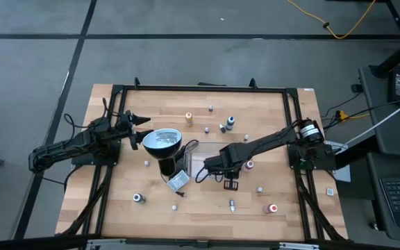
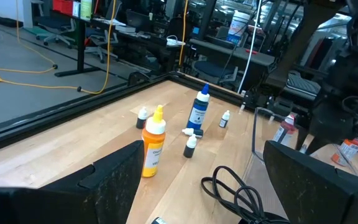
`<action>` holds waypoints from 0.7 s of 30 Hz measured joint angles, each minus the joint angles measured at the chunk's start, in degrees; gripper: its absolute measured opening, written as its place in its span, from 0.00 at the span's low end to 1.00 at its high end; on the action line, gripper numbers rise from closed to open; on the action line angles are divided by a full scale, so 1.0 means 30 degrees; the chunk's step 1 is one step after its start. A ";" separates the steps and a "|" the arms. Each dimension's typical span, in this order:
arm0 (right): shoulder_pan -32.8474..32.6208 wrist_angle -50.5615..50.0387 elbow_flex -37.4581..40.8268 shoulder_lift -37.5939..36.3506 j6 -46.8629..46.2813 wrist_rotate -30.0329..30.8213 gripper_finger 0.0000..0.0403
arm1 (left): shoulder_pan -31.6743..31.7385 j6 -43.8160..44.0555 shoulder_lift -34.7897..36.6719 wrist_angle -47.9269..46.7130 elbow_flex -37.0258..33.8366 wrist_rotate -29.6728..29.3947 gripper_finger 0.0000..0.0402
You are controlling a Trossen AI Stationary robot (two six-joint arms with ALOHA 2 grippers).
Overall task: Pick & Place food coloring
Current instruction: Put the small green food coloring bottle into the transparent bin
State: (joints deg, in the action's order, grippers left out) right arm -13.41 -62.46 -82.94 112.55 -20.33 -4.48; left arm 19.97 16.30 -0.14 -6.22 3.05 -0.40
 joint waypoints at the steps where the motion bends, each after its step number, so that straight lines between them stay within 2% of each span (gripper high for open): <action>1: 0.0000 0.0119 0.0000 0.0117 0.0023 -0.0066 0.17 | 0.0007 -0.0002 0.0000 0.0000 0.0005 0.0000 0.80; 16: -0.0007 0.0028 0.0007 0.0343 0.0427 -0.0537 0.17 | 0.0003 0.0004 0.0000 0.0007 0.0000 0.0003 0.80; 21: -0.0007 0.0003 0.0007 0.0343 0.0441 -0.0545 0.23 | 0.0007 -0.0007 0.0000 0.0010 0.0003 0.0000 0.80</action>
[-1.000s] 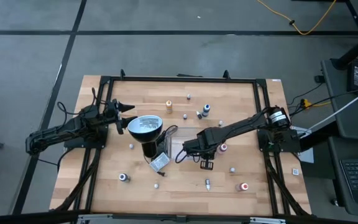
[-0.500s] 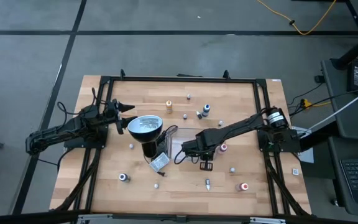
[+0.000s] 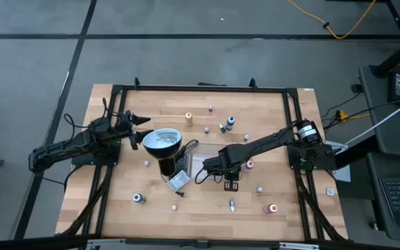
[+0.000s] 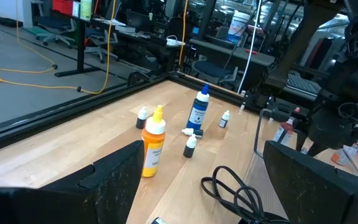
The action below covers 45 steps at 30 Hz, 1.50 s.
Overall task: Pick & Place food coloring
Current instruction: Put the small green food coloring bottle into the transparent bin, then put the small light blue food coloring bottle into the transparent bin
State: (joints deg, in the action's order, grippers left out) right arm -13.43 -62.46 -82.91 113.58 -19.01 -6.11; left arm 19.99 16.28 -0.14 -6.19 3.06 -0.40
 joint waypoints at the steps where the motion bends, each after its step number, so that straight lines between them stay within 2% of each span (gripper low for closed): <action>1: 0.0000 -0.0013 0.0000 0.0000 0.0007 0.0001 0.25 | -0.0007 0.0000 0.0000 -0.0003 0.0002 0.0000 0.80; 10: 0.0036 -0.0109 -0.0410 0.0000 0.0008 -0.0028 0.37 | 0.0000 0.0012 0.0000 -0.0003 0.0002 0.0000 0.80; 16: 0.0306 -0.0350 -0.0874 -0.0712 -0.0153 -0.0046 0.36 | -0.0007 -0.0003 0.0000 -0.0003 0.0001 0.0000 0.80; 22: 0.0638 -0.0989 -0.0874 -0.1846 -0.1694 0.0001 0.36 | -0.0005 0.0012 0.0000 -0.0003 0.0000 0.0005 0.80; 27: 0.0747 -0.1183 -0.0874 -0.3092 -0.4052 0.0261 0.36 | -0.0007 0.0005 0.0000 0.0004 -0.0002 0.0000 0.80; 37: 0.1261 -0.2711 -0.0882 -0.5149 -1.0311 0.3617 0.36 | -0.0007 0.0004 0.0000 -0.0003 -0.0003 0.0000 0.80; 45: 0.1387 -0.3070 -0.0882 -0.7030 -1.4424 0.4235 0.36 | -0.0003 0.0005 0.0000 -0.0003 0.0001 0.0000 0.80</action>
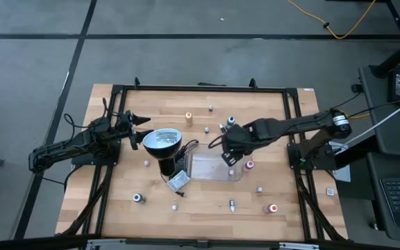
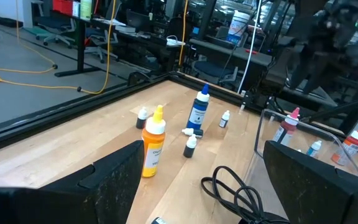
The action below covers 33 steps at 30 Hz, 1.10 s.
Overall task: Pick & Place food coloring
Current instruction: Put the small light blue food coloring bottle into the transparent bin
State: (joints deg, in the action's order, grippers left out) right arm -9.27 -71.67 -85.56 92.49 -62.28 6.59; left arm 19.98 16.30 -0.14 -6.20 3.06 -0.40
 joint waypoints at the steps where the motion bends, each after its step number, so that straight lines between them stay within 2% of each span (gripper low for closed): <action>1: -0.0156 -0.0101 0.0031 -0.0270 -0.0755 0.0004 0.37 | -0.0004 0.0006 0.0000 0.0000 -0.0004 0.0000 0.80; 7: -0.1798 -0.0379 0.0991 -0.1796 -0.5069 -0.0386 0.53 | 0.0002 -0.0008 0.0000 0.0000 0.0000 0.0000 0.80; 14: -0.4367 -0.0796 0.1180 -0.2473 -0.7333 -0.1101 0.72 | 0.0000 -0.0001 0.0000 0.0000 0.0000 0.0000 0.80; 17: -0.5432 -0.1013 0.1496 -0.2512 -0.8248 -0.1238 0.74 | 0.0003 0.0005 0.0000 0.0000 0.0000 0.0000 0.80; 22: -0.6416 -0.0413 0.3518 -0.2671 -0.9384 -0.2215 0.74 | -0.0004 -0.0001 0.0000 0.0000 -0.0003 0.0000 0.80; 33: -0.7546 0.4228 0.8083 -0.2806 -1.0081 -0.2777 0.74 | 0.0002 0.0006 0.0000 0.0001 0.0002 0.0000 0.80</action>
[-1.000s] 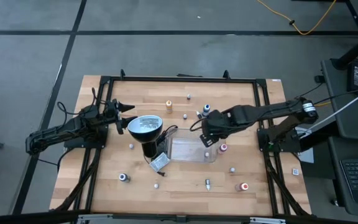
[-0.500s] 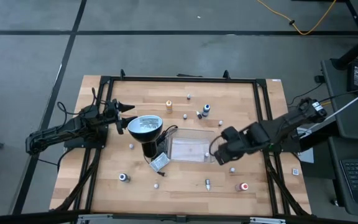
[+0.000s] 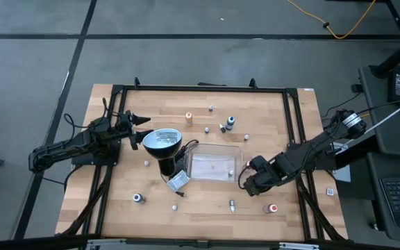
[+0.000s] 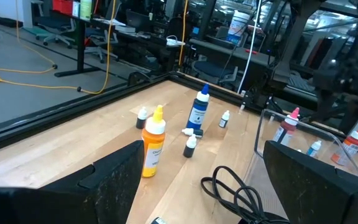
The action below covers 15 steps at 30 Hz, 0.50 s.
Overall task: Pick & Place food coloring
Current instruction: Put the small light blue food coloring bottle into the transparent bin
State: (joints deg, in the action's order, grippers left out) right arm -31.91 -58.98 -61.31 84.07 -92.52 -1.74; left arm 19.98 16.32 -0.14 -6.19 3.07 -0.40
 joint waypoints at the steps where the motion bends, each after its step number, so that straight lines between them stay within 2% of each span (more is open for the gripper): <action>1: -0.0062 0.0118 0.0324 0.0000 -0.0049 -0.0002 0.74 | 0.0001 -0.0007 0.0000 -0.0001 -0.0001 0.0000 0.80; 15: -0.1083 0.4602 0.3461 0.1464 -0.0550 0.0000 0.74 | 0.0001 -0.0007 0.0000 -0.0001 -0.0002 0.0000 0.80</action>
State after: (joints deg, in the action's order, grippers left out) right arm -35.16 -45.18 -50.93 88.46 -94.17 -1.74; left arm 19.99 16.29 -0.14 -6.20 3.06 -0.40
